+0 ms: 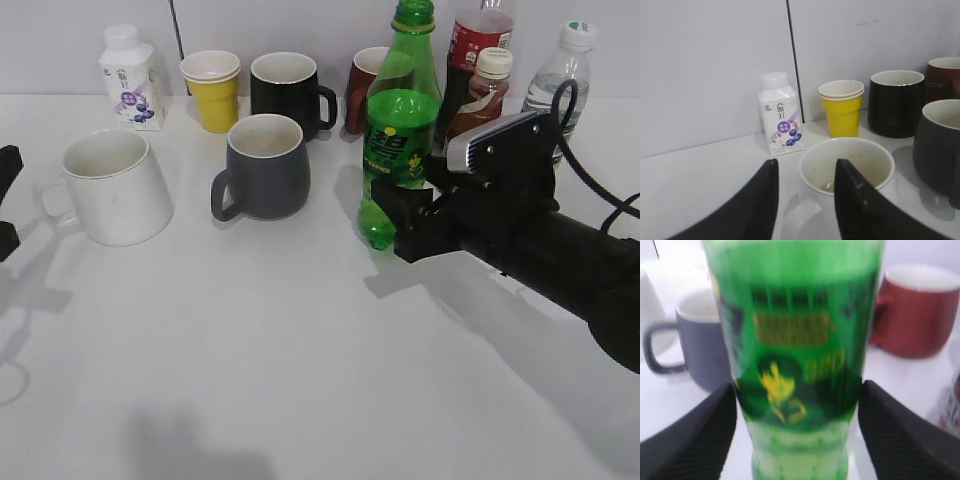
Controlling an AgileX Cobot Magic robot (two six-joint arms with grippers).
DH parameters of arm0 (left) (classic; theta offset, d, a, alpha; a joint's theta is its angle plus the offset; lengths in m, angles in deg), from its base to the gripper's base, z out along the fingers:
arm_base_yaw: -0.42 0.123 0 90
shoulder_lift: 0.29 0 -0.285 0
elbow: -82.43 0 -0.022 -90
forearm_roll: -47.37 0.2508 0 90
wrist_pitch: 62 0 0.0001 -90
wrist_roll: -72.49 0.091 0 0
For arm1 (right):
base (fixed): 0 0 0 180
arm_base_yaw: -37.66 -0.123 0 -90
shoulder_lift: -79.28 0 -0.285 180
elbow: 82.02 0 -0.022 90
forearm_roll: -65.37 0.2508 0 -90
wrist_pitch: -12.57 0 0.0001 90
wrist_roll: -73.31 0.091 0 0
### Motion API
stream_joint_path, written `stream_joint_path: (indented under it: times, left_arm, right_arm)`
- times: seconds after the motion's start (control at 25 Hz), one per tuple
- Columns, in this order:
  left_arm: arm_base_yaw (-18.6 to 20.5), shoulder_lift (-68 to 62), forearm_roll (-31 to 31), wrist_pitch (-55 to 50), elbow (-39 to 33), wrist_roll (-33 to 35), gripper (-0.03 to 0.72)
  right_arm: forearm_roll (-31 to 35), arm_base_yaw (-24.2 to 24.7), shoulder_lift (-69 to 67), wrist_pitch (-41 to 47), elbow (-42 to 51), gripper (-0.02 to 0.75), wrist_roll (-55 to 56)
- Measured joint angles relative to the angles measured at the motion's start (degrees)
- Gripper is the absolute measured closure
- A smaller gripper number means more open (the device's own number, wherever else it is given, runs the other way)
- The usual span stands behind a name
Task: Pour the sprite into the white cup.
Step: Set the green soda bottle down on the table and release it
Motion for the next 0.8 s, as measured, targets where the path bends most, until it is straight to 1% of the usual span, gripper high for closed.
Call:
stream_joint_path:
  times: [0.2, 0.36, 0.52, 0.64, 0.76, 0.8]
  left_arm:
    - [0.0, 0.04, 0.35, 0.0, 0.0, 0.0, 0.393]
    - [0.0, 1.42, 0.63, -0.52, 0.0, -0.3, 0.393]
    - [0.0, 5.47, 0.51, -5.27, 0.11, -2.48, 0.393]
    - [0.0, 10.55, 1.48, -11.83, 1.72, -3.52, 0.393]
    - [0.0, 17.76, 3.9, -25.9, 5.99, -6.91, 0.393]
    - [0.0, 20.65, 4.66, -32.08, 8.09, -8.3, 0.393]
  right_arm:
    - [0.0, 0.0, -0.02, -2.6, 0.19, 0.166, -0.14]
    - [0.06, 0.0, 0.1, -5.66, 0.19, 0.149, -0.19]
    - [0.76, -0.12, 3.54, -5.73, 0.19, 0.149, -1.13]
    - [1.36, -0.19, 10.07, -3.39, 0.19, 0.149, -2.55]
    - [1.42, -0.19, 18.4, 4.23, 0.21, 0.149, -3.04]
    - [1.42, -0.19, 21.11, 6.73, 0.21, 0.149, -3.65]
